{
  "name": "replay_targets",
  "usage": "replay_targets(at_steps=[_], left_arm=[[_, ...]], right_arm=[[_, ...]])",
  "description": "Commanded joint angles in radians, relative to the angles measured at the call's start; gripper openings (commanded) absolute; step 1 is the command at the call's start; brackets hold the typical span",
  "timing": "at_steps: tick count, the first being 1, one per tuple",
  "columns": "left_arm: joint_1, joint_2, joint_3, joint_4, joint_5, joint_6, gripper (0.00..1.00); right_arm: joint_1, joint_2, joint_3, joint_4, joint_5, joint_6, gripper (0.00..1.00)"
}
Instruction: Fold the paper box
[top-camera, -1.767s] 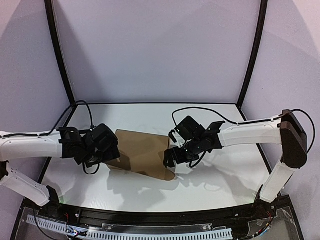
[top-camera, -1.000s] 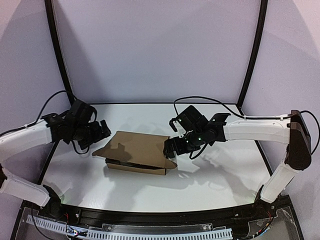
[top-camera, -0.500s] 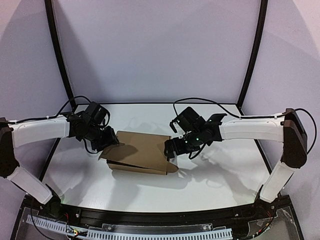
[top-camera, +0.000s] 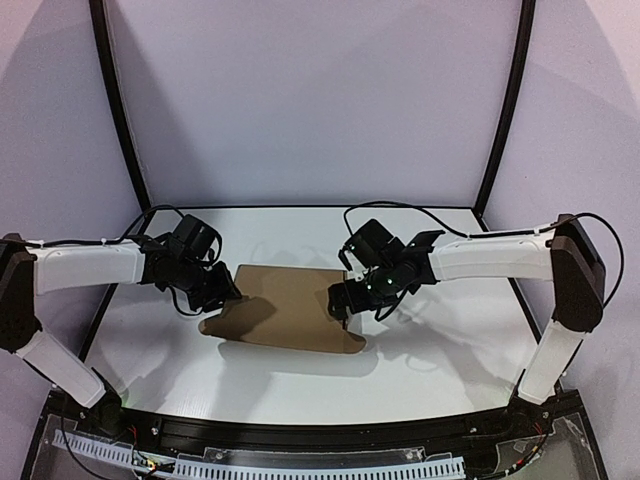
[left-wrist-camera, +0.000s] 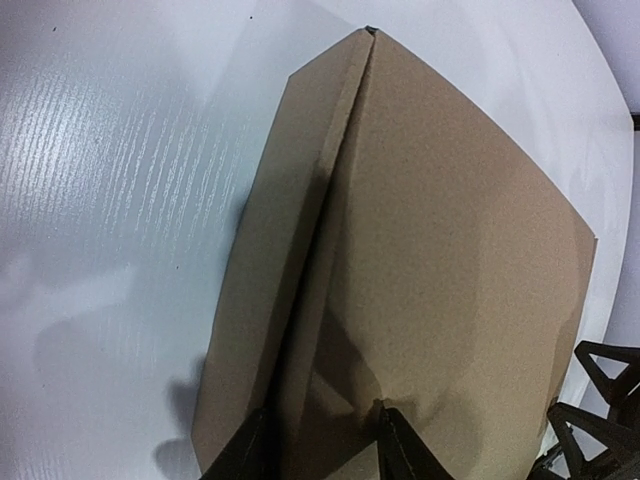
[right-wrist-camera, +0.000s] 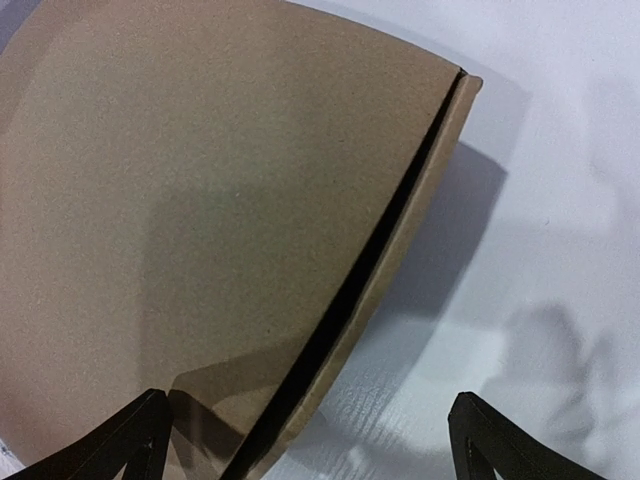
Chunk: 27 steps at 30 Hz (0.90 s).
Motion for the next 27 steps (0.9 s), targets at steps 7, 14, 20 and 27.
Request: replay_targets(at_steps=[7,14,20,27], left_arm=[[-0.017,0.093,0.011,-0.189,-0.147,0.059,0.32],[-0.049,0.126,0.164,-0.373,-0.249,0.128,0.38],[-0.053,0.104,0.278,-0.468,-0.293,0.155,0.40],[-0.054,0.060,0.303,-0.495,-0.333,0.175,0.52]], right_arm=[[-0.017,0.051,-0.041,0.003,0.019,0.003,0.98],[-0.025,0.042,-0.045,0.003,0.019,0.003,0.98],[-0.027,0.031,-0.038,0.006,0.010,0.002,0.97],[-0.028,0.020,-0.038,0.008,0.004,0.005,0.97]])
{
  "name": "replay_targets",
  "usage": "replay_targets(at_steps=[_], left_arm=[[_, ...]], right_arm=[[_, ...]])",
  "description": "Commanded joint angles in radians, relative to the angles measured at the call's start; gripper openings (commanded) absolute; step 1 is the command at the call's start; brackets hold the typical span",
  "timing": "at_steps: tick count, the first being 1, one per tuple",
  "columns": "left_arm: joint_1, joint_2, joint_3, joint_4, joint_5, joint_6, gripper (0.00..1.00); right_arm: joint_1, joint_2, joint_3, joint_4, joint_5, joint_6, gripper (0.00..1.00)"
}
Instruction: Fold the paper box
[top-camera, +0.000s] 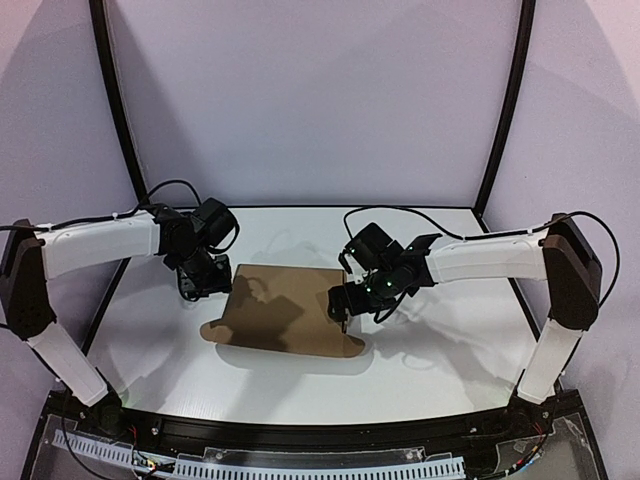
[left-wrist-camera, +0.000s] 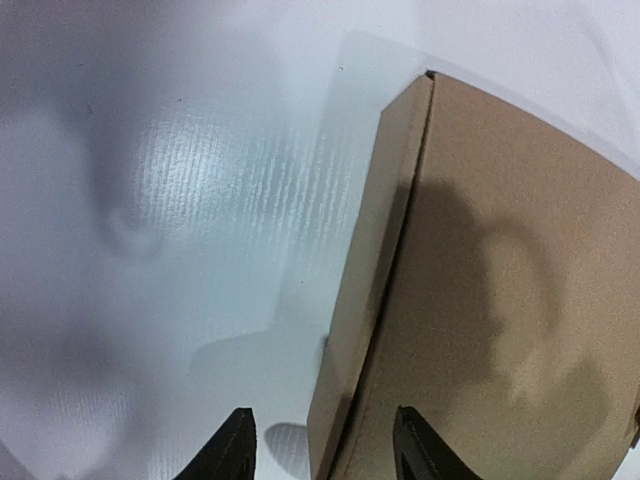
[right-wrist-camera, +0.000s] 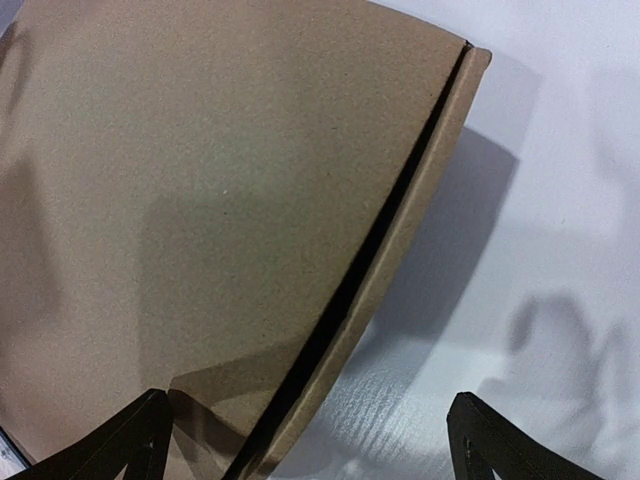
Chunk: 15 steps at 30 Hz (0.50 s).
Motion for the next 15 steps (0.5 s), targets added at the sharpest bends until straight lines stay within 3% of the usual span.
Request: replay_targets(at_steps=[1,6,11,15], left_arm=[[0.002,-0.055,-0.003,-0.043,-0.030,0.027,0.54],[0.003,-0.051,-0.134,0.115,0.101,0.017,0.56],[0.003,-0.002,-0.210,0.218,0.135,-0.004,0.55],[0.003,0.050,-0.256,0.247,0.130,-0.037,0.42]], right_arm=[[-0.013,-0.004,-0.022,-0.026,0.015,0.003,0.97],[-0.014,-0.003,-0.033,-0.017,0.000,0.012,0.97],[-0.014,0.007,-0.050,-0.012,-0.015,0.017,0.97],[-0.015,0.020,-0.063,-0.015,-0.017,0.024,0.94]])
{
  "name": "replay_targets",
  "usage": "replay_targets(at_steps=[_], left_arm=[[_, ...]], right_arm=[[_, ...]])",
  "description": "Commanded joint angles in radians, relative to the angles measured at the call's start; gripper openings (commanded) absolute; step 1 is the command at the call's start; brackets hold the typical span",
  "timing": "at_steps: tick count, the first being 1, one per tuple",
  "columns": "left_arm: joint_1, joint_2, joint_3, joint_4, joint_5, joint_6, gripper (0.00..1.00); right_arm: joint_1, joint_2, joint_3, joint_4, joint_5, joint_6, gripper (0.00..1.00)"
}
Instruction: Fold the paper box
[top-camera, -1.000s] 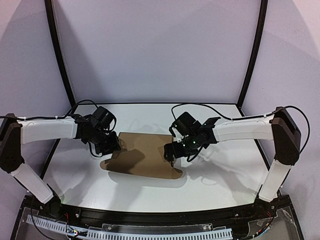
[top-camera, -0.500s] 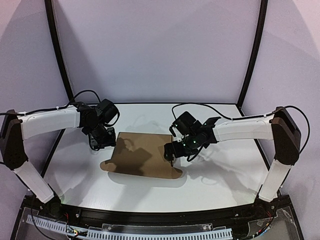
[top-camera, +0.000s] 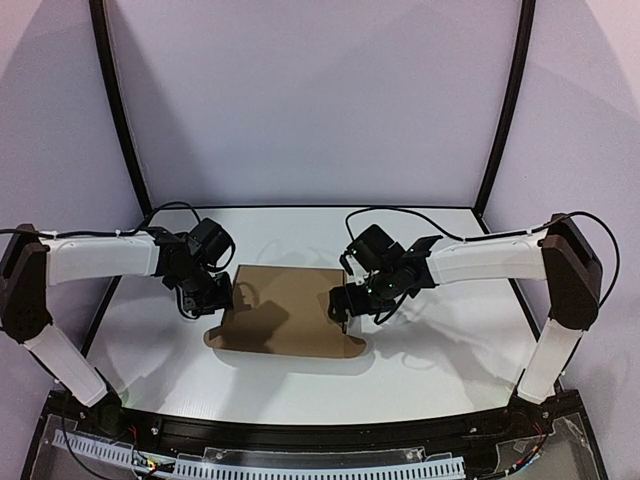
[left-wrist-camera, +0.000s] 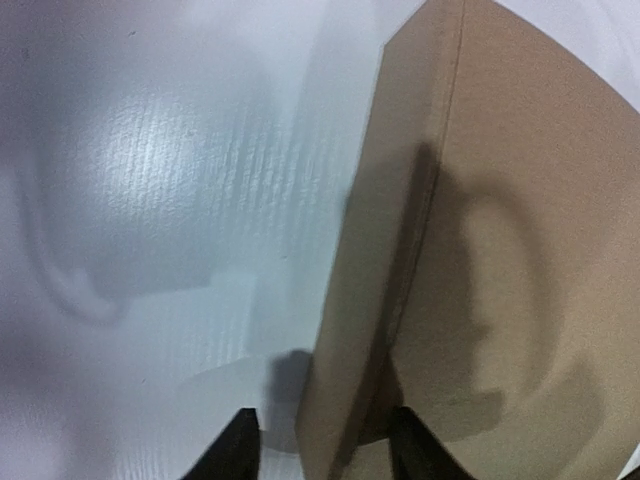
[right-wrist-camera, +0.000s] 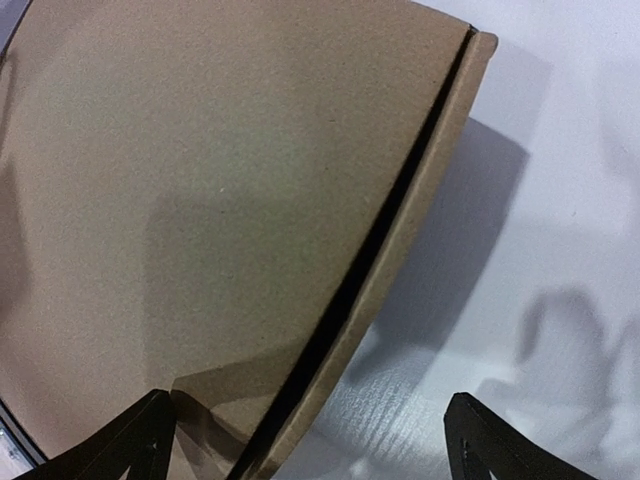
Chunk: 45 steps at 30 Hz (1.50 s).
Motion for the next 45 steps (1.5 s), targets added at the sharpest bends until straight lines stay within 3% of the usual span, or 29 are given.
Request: replay_targets(at_steps=[1,7,20,24,29,31,37,45], left_arm=[[-0.001,0.084,-0.084,0.072,0.030,-0.041,0.40],[-0.002,0.092,-0.151,0.123,0.057,-0.069,0.36],[-0.002,0.006,-0.216,0.201,0.127,-0.095,0.38],[-0.002,-0.051,-0.193,0.210,0.130,-0.080,0.50],[-0.002,-0.149,-0.161,0.219,0.090,-0.056,0.91],[-0.001,-0.188,-0.169,0.228,0.044,-0.044,0.98],[0.000,-0.288,-0.271,0.351,0.023,-0.026,0.99],[0.010,-0.306,-0.424,0.656,0.120,-0.006,0.99]], right_arm=[[-0.008,0.025,-0.048,-0.033,0.006,0.010,0.92],[-0.008,0.057,-0.097,0.005,-0.036,0.046,0.86],[-0.008,0.012,-0.134,0.030,-0.023,0.070,0.81],[-0.008,-0.061,-0.130,0.062,-0.030,0.000,0.85],[-0.008,-0.173,-0.162,0.157,-0.107,-0.116,0.98],[-0.008,-0.228,-0.215,0.231,-0.142,-0.139,0.98],[-0.008,-0.358,-0.404,0.477,-0.239,-0.184,0.98],[-0.016,-0.334,-0.530,0.700,-0.295,-0.145,0.98]])
